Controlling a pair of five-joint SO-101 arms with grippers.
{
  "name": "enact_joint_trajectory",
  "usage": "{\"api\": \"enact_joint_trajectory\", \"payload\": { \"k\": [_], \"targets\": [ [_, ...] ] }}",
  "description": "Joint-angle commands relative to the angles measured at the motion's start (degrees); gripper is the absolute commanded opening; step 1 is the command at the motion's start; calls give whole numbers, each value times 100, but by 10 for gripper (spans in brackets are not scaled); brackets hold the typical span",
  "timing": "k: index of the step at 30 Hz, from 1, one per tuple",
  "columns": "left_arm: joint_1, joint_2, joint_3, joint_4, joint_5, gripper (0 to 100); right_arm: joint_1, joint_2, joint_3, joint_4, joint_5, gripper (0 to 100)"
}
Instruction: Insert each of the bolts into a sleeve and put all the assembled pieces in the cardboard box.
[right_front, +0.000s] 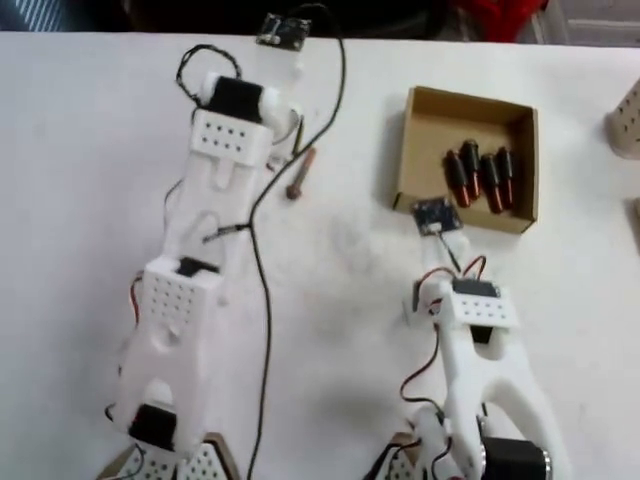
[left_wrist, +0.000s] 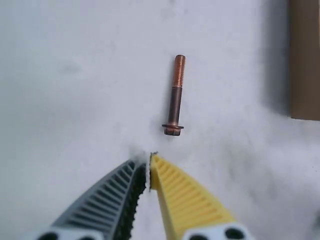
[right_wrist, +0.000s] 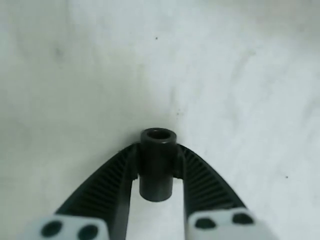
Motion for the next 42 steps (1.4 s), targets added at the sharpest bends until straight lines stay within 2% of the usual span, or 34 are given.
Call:
{"api": "enact_joint_trajectory", "payload": {
  "k": [1,6,13,17,20,25,32,36,39,42],
  "targets": [
    [-92,-1719,1055,26,-62,46,40,-154,-70,-286,44,17],
    [-110,-3952,3763,-290,-70,70,4,-145,-88,-330,26,20],
    [-681,-6431,7103,-1925,-88,72,-233,-145,-79,-277,62,23],
    [-1147,-7248,8651,-2321,-202,72,-242,-171,-79,-145,70,128],
    [-1780,-7538,9574,-2743,-747,72,-356,-154,-79,-127,255,208],
    [-2738,-7943,11112,-3842,-888,72,-497,-207,-105,-119,457,180],
    [-2888,-8857,13055,-5037,-897,72,-312,-198,-712,532,466,156],
    [-3081,-9279,13670,-5134,-1301,72,-224,-198,-1152,892,440,155],
    [-3354,-9499,14040,-5187,-1336,72,-277,-198,-1618,1279,422,152],
    [-3644,-9631,14391,-5451,-1336,72,-391,-145,-2171,1508,-132,152]
  ]
}}
